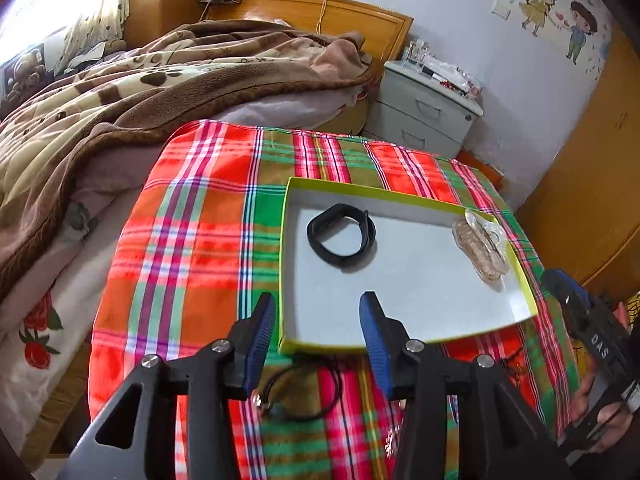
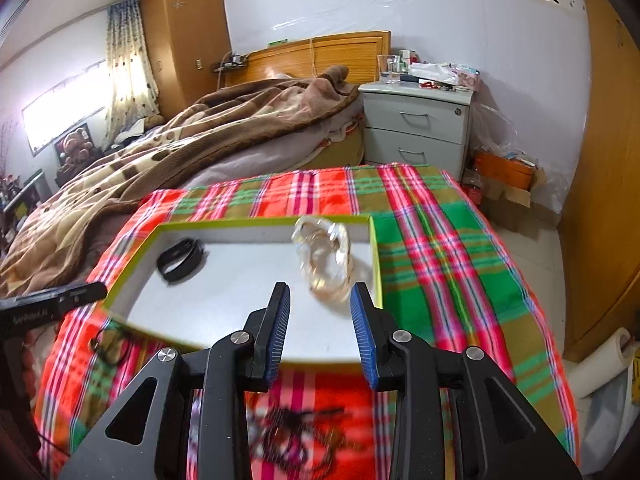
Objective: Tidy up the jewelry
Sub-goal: 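Withdraw both grippers from the box toward the remaining jewelry, then grasp the lavender coil hair tie with the right gripper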
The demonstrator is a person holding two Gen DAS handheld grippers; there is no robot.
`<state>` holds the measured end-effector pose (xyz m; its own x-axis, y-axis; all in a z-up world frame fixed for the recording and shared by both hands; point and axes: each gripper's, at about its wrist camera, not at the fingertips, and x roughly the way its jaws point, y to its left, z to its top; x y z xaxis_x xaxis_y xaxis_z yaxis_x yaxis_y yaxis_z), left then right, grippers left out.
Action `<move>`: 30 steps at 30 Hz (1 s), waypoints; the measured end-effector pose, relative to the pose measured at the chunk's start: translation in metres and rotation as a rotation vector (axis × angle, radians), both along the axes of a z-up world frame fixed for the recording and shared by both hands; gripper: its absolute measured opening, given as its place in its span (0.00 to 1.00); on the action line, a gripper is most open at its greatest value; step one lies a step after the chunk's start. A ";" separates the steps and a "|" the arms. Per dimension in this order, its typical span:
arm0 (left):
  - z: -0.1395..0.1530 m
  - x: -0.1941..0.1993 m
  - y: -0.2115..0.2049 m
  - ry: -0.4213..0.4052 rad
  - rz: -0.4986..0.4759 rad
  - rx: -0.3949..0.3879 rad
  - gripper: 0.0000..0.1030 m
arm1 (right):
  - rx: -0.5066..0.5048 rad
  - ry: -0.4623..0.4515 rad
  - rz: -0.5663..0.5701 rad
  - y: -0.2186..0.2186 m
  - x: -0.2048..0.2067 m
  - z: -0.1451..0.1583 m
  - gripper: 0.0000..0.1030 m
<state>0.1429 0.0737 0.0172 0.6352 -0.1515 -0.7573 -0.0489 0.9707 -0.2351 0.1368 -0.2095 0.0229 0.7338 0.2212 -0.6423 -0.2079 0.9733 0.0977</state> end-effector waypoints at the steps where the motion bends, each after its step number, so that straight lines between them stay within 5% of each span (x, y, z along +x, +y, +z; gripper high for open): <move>1: 0.000 -0.005 0.003 -0.017 0.013 -0.016 0.44 | -0.001 0.000 0.007 0.001 -0.005 -0.001 0.32; 7: -0.001 -0.032 0.012 -0.035 -0.004 -0.066 0.56 | 0.035 0.017 0.086 0.008 -0.033 -0.012 0.44; 16: -0.022 -0.060 0.013 0.023 -0.056 -0.085 0.56 | -0.003 0.106 0.133 0.028 -0.052 -0.040 0.44; 30: -0.039 -0.079 0.020 0.088 -0.047 -0.131 0.55 | -0.046 0.121 0.166 0.042 -0.060 -0.052 0.38</move>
